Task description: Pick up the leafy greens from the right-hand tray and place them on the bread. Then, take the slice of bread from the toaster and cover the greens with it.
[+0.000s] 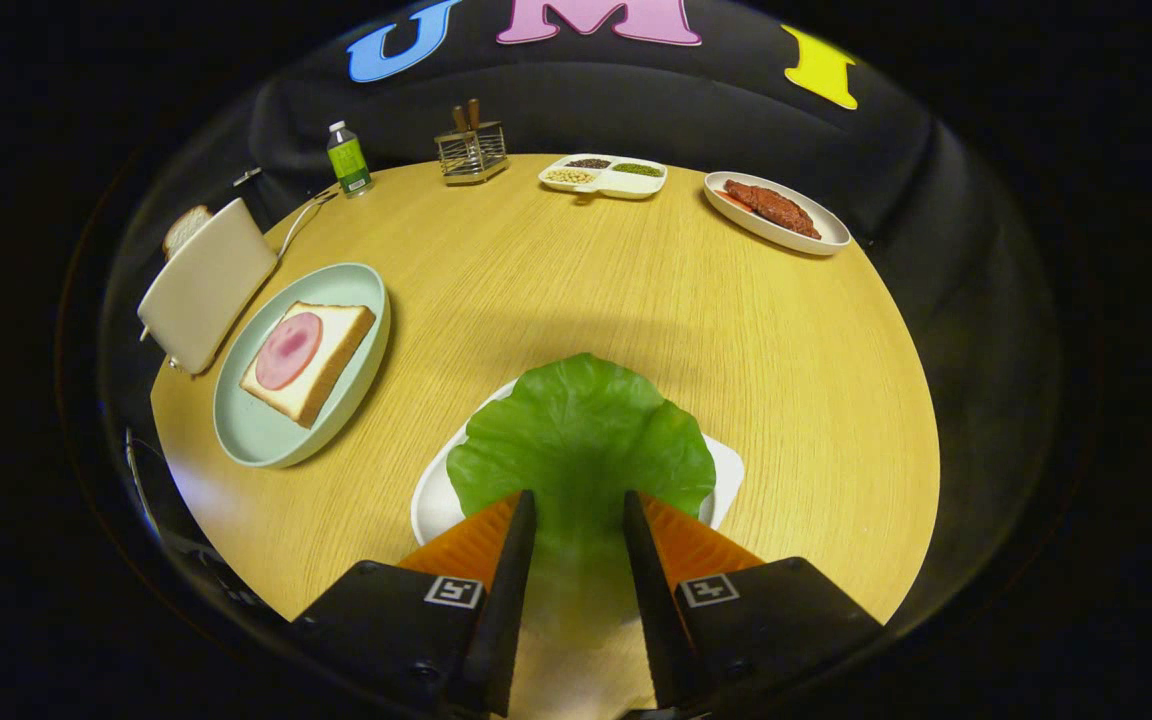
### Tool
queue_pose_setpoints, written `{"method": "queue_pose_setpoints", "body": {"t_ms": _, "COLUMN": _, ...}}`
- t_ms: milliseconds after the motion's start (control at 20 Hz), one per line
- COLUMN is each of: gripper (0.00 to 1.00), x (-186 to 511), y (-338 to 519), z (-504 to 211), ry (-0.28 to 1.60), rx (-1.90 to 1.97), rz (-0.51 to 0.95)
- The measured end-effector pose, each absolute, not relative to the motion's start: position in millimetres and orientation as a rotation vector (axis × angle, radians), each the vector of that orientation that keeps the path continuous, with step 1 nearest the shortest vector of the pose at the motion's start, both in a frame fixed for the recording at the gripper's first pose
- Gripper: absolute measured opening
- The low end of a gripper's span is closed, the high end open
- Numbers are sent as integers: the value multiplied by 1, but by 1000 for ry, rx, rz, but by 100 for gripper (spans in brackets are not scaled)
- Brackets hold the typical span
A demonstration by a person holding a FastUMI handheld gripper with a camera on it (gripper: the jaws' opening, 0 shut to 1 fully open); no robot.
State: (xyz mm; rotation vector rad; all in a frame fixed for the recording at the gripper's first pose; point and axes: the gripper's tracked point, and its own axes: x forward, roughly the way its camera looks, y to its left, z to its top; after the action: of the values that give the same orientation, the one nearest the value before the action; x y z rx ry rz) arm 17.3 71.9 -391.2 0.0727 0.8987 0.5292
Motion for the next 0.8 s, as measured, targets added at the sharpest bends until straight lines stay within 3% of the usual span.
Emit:
{"method": "queue_pose_setpoints", "body": {"t_ms": 50, "gripper": 53, "x": 17, "y": 74, "z": -392, "ry": 894, "rx": 65, "rz": 543}}
{"method": "queue_pose_setpoints", "body": {"t_ms": 100, "gripper": 20, "x": 16, "y": 74, "z": -392, "ry": 894, "rx": 69, "rz": 546}}
{"method": "queue_pose_setpoints", "body": {"t_ms": 150, "gripper": 12, "x": 17, "y": 74, "z": -392, "ry": 896, "rx": 73, "rz": 543}}
{"method": "queue_pose_setpoints", "body": {"t_ms": 450, "gripper": 9, "x": 20, "y": 62, "z": -369, "ry": 856, "rx": 124, "rz": 488}}
{"method": "queue_pose_setpoints", "body": {"t_ms": 800, "gripper": 8, "x": 16, "y": 62, "z": -281, "ry": 719, "rx": 207, "rz": 463}}
